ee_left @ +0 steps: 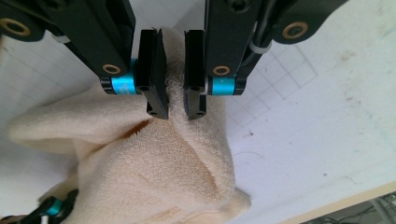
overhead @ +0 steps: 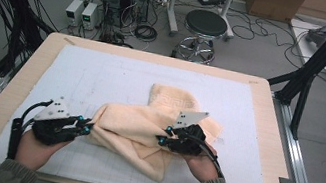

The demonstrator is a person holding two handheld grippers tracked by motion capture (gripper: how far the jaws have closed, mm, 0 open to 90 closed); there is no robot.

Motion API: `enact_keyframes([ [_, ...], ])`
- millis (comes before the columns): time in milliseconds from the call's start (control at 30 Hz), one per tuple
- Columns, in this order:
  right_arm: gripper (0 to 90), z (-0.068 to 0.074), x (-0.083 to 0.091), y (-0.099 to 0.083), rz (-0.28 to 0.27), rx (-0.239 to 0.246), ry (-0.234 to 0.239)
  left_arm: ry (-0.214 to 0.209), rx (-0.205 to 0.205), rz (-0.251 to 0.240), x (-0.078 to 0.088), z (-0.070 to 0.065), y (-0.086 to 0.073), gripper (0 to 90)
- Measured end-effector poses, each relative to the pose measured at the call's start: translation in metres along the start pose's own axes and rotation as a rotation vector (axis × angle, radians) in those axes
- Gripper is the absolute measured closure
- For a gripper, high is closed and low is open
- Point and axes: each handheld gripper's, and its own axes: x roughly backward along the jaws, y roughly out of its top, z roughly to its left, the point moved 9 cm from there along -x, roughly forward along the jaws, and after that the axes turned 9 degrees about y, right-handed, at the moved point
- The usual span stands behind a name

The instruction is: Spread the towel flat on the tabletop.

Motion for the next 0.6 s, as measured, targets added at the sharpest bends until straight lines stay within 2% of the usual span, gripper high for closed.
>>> enact_keyframes([
  [100, 74.5, 0.016, 0.002, 0.003, 0.012, 0.021, 0.029, -0.014, -0.009, 0.004, 0.017, -0.011, -0.008, 80.0],
  [133, 74.5, 0.026, 0.005, 0.000, 0.020, 0.036, 0.047, -0.025, -0.006, 0.005, 0.020, -0.016, -0.011, 80.0],
  [167, 74.5, 0.026, 0.005, 0.000, 0.020, 0.036, 0.047, -0.039, -0.008, 0.010, 0.022, -0.021, -0.015, 80.0],
  [333, 74.9, 0.048, 0.019, -0.022, 0.028, 0.018, 0.077, -0.123, -0.033, 0.027, 0.019, -0.044, -0.025, 76.2],
  [433, 74.9, 0.054, 0.033, -0.034, 0.017, 0.003, 0.083, -0.143, -0.042, 0.009, 0.019, -0.048, -0.019, 67.7],
  [533, 74.2, 0.058, 0.047, -0.044, 0.015, -0.022, 0.087, -0.146, -0.034, -0.034, 0.019, -0.043, -0.005, 61.1],
  [600, 69.3, 0.061, 0.053, -0.048, 0.005, -0.029, 0.103, -0.147, -0.033, -0.057, 0.016, -0.040, 0.004, 56.7],
])
